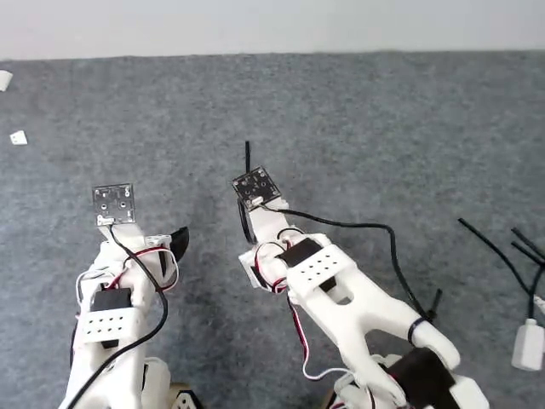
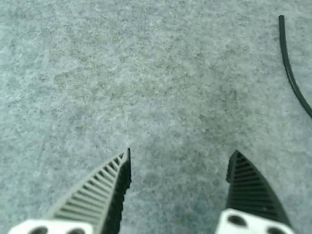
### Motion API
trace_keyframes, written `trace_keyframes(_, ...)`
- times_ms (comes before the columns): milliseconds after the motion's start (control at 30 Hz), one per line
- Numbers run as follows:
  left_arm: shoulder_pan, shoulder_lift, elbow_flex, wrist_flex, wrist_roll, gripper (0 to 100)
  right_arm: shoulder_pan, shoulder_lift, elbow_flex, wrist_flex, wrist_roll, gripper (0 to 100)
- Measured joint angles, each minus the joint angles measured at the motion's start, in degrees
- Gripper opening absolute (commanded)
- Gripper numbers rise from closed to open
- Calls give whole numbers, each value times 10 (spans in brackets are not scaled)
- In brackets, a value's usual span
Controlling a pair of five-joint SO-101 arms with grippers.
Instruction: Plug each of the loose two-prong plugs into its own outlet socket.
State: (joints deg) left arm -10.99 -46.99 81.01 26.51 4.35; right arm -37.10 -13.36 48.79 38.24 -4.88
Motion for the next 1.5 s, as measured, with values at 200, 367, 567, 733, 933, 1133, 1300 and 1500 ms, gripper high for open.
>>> trace_keyframes(200,0,0,0,0,0,298,13,34,-13,0,23,227)
trace_keyframes(367,0,0,0,0,-9,298,21,89,-62,0,72,225)
trace_keyframes(567,0,0,0,0,-17,298,48,170,-157,56,116,69)
trace_keyframes(733,0,0,0,0,-18,298,61,235,-249,126,127,6)
trace_keyframes(933,0,0,0,0,-18,298,82,262,-302,187,152,9)
trace_keyframes(1133,0,0,0,0,-18,298,159,171,-290,237,156,9)
trace_keyframes(1300,0,0,0,0,-18,298,253,3,-259,295,156,9)
trace_keyframes(1500,0,0,0,0,-18,298,444,-169,-207,328,229,9)
